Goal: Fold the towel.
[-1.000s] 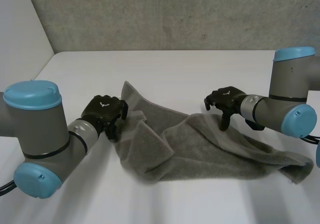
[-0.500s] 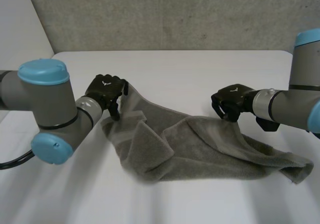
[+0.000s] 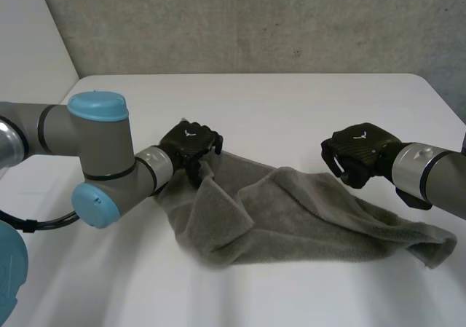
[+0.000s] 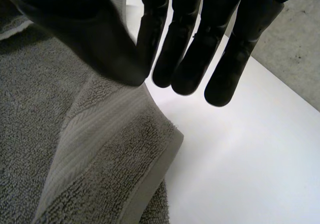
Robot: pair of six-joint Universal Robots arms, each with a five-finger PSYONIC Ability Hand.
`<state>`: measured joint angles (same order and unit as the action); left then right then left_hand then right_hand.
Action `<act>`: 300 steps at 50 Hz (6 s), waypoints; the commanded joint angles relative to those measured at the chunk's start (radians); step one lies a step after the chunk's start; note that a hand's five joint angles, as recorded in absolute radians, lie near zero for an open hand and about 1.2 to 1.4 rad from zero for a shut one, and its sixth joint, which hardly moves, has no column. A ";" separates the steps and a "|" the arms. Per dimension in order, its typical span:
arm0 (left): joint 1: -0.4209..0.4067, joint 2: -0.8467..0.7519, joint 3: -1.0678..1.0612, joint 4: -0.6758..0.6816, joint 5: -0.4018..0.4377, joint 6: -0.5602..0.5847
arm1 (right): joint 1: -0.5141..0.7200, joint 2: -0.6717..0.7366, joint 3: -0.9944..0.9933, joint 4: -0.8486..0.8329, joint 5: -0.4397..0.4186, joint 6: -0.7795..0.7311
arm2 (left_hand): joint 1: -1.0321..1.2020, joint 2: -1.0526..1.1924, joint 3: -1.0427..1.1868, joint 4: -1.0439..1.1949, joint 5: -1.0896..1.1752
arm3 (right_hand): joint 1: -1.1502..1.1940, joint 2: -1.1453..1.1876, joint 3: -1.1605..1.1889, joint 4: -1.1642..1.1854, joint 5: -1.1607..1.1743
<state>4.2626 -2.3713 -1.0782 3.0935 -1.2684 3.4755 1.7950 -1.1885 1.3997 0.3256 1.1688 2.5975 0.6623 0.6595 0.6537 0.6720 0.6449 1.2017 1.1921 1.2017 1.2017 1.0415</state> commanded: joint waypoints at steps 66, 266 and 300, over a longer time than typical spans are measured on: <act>0.049 0.159 0.035 -0.084 0.060 0.001 | 0.101 0.205 -0.498 -0.069 0.071 0.072 | 0.367 0.370 0.376 0.358 0.210 | 0.195 0.204 0.195 0.195 0.180; 0.309 0.533 -0.678 0.444 0.127 0.374 | 0.130 0.031 -0.040 -0.160 0.252 -0.074 | 0.734 0.737 0.743 0.724 0.577 | 0.195 0.204 0.195 0.195 0.180; 0.192 0.187 0.011 -0.165 -0.264 0.298 | 0.113 0.445 -0.815 0.322 0.408 -0.330 | 0.734 0.737 0.743 0.724 0.577 | 0.195 0.204 0.195 0.195 0.180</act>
<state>4.5351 -1.9408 -1.2852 3.0543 -1.4429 3.6650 1.8643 -0.9300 0.6590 0.6931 1.5446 2.3064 1.4493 1.5200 1.5453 1.5145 1.4783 1.3335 1.3386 1.3377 1.3372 1.1796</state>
